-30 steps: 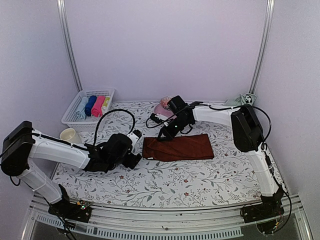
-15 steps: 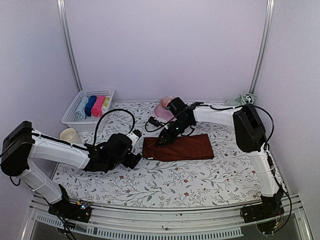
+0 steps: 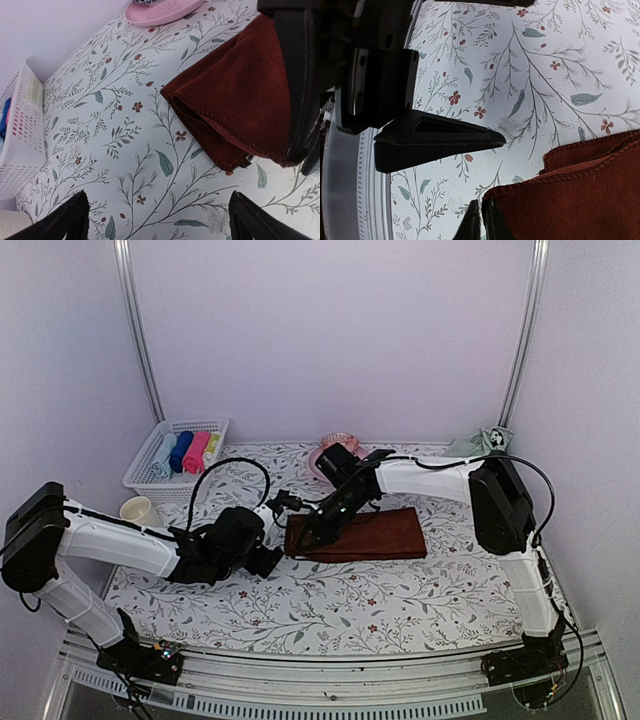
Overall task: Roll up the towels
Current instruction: Smooth out the towel at the center of the board.
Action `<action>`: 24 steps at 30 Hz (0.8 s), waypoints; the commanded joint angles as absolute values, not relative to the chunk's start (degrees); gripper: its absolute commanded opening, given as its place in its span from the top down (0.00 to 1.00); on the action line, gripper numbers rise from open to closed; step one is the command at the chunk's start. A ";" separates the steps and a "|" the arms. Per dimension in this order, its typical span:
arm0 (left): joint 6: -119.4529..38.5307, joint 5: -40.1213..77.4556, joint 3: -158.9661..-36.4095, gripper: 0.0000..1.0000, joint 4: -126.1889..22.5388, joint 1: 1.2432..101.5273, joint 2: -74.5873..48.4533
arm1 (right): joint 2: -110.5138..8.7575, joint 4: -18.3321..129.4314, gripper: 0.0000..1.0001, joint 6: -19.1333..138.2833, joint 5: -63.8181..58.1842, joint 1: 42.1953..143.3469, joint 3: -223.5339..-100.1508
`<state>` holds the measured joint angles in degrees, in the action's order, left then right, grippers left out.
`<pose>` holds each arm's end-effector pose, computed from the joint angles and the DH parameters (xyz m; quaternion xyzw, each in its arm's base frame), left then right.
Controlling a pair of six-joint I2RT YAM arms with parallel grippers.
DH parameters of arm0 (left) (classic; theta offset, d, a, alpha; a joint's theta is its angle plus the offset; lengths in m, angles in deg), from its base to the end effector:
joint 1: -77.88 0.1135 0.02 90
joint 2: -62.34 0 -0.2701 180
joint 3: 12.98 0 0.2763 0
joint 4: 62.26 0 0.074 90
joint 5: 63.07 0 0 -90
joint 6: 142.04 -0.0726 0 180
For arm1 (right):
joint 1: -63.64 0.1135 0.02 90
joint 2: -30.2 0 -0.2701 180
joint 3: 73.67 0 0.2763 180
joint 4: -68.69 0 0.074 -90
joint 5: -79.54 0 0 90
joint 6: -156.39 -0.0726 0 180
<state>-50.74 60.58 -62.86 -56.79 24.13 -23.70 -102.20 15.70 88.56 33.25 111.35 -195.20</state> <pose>0.2246 -0.2382 0.1306 0.2795 0.8357 0.0529 0.4698 0.3190 0.4252 0.1473 -0.5868 0.6929 0.4000 0.1245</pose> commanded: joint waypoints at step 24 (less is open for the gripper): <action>-33.16 11.28 -83.75 0.05 -65.21 45.33 -37.69 | -86.22 8.63 0.28 97.15 37.96 103.49 -182.21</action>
<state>-36.71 25.13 -79.87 -64.18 42.97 -30.02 -90.13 6.65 97.37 38.14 106.06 -186.74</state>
